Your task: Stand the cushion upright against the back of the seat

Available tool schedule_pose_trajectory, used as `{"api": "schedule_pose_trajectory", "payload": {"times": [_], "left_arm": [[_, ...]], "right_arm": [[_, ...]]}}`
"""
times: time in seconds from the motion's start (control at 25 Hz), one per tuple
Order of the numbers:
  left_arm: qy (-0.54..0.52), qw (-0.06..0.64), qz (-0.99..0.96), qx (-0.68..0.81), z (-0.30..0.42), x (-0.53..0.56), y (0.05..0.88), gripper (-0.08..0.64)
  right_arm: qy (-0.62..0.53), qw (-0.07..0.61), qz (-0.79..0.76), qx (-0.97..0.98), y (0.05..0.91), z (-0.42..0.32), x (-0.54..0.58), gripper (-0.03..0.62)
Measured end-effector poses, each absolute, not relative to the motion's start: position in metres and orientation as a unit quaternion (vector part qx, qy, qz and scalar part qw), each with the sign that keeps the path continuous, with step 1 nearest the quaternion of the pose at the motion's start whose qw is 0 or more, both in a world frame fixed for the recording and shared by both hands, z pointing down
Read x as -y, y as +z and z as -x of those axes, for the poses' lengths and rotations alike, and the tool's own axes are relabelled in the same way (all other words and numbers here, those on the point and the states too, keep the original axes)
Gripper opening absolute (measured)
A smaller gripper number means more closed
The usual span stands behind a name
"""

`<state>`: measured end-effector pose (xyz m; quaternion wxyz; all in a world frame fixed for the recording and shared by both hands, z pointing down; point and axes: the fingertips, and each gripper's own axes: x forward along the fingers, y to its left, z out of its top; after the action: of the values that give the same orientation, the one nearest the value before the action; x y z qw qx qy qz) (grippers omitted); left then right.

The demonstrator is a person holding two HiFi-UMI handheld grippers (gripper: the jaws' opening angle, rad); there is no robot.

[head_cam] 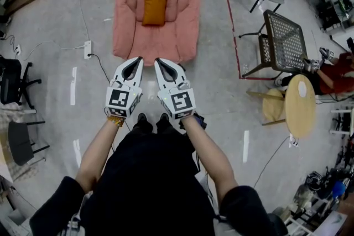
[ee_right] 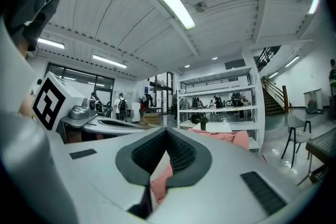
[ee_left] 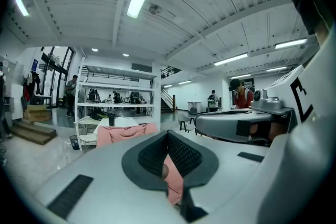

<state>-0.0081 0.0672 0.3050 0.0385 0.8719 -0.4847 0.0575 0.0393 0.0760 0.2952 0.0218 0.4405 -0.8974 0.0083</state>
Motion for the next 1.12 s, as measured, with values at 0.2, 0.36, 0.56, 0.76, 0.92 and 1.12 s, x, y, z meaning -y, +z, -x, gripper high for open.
{"api": "schedule_pose_trajectory", "payload": {"times": [0.2, 0.36, 0.56, 0.76, 0.92, 1.12], "left_arm": [[0.056, 0.033, -0.874, 0.482, 0.006, -0.066, 0.302, 0.012], [0.064, 0.035, -0.874, 0.480, 0.003, -0.066, 0.303, 0.012], [0.067, 0.039, -0.873, 0.481, 0.004, -0.067, 0.305, 0.012], [0.064, 0.039, -0.873, 0.482, 0.005, -0.065, 0.311, 0.012], [0.065, 0.043, -0.871, 0.486, 0.006, -0.063, 0.313, 0.012], [0.063, 0.043, -0.869, 0.489, 0.005, -0.055, 0.315, 0.012]], "right_arm": [[0.006, 0.022, -0.439, 0.898, 0.289, -0.036, -0.075, 0.015], [-0.001, 0.019, -0.438, 0.899, 0.291, -0.037, -0.073, 0.015], [0.008, 0.027, -0.431, 0.902, 0.293, -0.034, -0.076, 0.015], [0.004, 0.028, -0.432, 0.901, 0.301, -0.034, -0.071, 0.015], [0.013, 0.032, -0.430, 0.902, 0.303, -0.032, -0.071, 0.015], [0.005, 0.028, -0.427, 0.904, 0.309, -0.031, -0.064, 0.015]]}}
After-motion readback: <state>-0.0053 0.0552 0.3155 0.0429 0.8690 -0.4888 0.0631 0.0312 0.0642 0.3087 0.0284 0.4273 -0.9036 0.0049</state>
